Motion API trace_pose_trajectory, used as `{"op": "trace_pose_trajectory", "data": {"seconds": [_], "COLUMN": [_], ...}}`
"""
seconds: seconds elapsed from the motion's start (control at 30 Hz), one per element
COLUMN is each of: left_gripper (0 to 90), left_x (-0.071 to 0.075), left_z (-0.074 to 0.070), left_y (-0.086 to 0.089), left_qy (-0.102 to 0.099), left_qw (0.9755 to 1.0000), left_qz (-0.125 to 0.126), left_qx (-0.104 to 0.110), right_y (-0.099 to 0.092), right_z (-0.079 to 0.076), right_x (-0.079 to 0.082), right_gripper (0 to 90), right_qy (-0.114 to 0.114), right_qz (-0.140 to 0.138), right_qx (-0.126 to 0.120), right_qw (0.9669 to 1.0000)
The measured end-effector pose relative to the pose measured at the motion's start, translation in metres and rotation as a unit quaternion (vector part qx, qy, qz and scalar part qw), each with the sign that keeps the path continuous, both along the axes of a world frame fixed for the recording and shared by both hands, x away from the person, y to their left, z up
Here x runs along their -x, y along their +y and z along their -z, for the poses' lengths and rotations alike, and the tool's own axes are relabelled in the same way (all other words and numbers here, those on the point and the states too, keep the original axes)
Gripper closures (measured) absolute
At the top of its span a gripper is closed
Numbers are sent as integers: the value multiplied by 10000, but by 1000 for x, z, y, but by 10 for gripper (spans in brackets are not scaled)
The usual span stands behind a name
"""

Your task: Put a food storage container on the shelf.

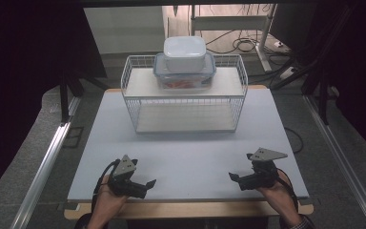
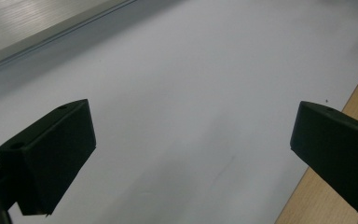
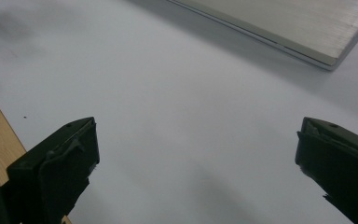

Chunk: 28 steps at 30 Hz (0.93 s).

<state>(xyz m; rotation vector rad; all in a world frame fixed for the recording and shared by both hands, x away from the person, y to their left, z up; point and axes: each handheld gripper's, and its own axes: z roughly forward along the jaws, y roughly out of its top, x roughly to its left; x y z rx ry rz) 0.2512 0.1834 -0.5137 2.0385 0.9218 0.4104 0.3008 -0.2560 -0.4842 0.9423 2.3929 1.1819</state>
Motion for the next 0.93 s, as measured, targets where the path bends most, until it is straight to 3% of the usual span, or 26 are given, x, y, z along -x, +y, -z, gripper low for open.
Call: {"op": "trace_pose_trajectory", "data": {"seconds": [0.37, 0.73, 0.93], "left_gripper": [0, 0, 0], "left_x": [0, -7, -8], "left_z": [8, 21, 21], "left_y": [5, 7, 7], "left_qy": [6, 433, 437], "left_qw": [9998, 9987, 9987], "left_qz": [-62, -68, -93], "left_qx": [-209, -259, -260], "right_y": [-11, -13, -14], "right_z": [8, 21, 23], "right_x": [4, 3, 2], "right_gripper": [0, 0, 0], "right_qy": [94, 294, 326], "right_qz": [132, 120, 157], "right_qx": [108, 361, 402], "right_qw": [9998, 9988, 9985]}}
